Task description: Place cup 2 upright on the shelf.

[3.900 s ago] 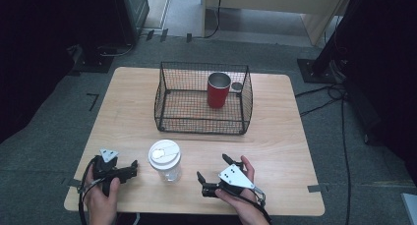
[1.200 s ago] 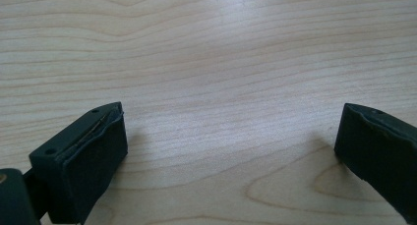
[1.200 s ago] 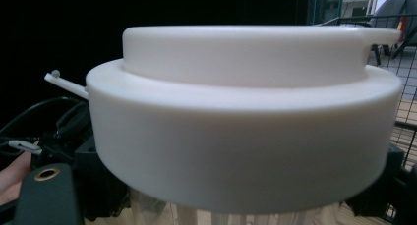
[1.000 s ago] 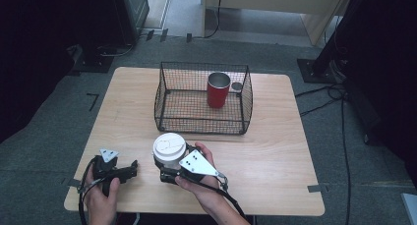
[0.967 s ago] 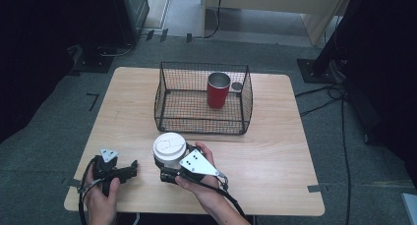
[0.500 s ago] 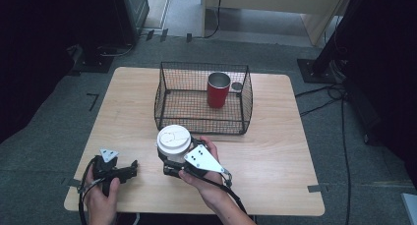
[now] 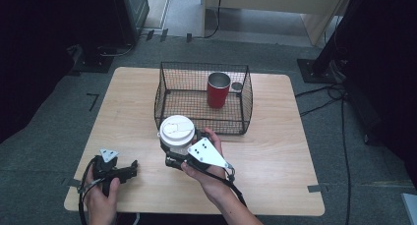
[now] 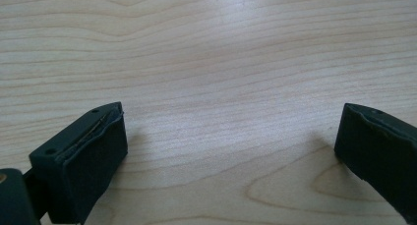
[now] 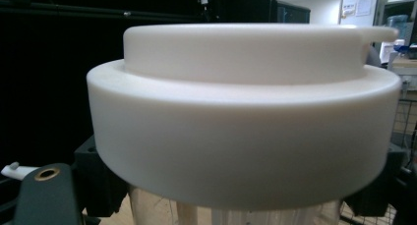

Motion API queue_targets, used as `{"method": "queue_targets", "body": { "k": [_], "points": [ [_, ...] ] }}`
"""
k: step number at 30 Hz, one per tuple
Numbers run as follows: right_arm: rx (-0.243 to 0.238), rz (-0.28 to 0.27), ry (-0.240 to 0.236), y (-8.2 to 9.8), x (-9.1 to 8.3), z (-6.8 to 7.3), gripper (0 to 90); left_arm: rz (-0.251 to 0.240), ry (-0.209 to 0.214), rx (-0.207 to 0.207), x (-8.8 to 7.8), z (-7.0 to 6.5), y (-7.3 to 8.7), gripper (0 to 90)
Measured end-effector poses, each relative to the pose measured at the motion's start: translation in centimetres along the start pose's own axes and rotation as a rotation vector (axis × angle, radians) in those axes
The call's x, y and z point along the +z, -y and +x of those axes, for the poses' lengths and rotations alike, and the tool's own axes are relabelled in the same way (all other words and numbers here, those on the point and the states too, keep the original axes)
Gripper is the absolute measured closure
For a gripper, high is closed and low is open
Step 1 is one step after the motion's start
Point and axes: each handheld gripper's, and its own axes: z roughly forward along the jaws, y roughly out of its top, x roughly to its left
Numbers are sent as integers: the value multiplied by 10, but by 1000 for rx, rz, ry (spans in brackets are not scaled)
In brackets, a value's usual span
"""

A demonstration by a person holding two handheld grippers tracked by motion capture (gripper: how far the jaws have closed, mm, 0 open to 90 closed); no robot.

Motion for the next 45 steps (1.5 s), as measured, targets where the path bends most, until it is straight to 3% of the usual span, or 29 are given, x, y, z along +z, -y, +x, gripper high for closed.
{"method": "queue_targets", "body": {
  "k": [21, 31, 45],
  "points": [
    [-52, -117, 103, -47, 16, -29, 159, 1, 0, 0, 0, 0, 0, 0],
    [-79, -142, 210, -63, 28, -64, 159, 2, 0, 0, 0, 0, 0, 0],
    [-56, -111, 365, -47, 50, -117, 159, 0, -1, 0, 0, 0, 0, 0]
  ]
}}
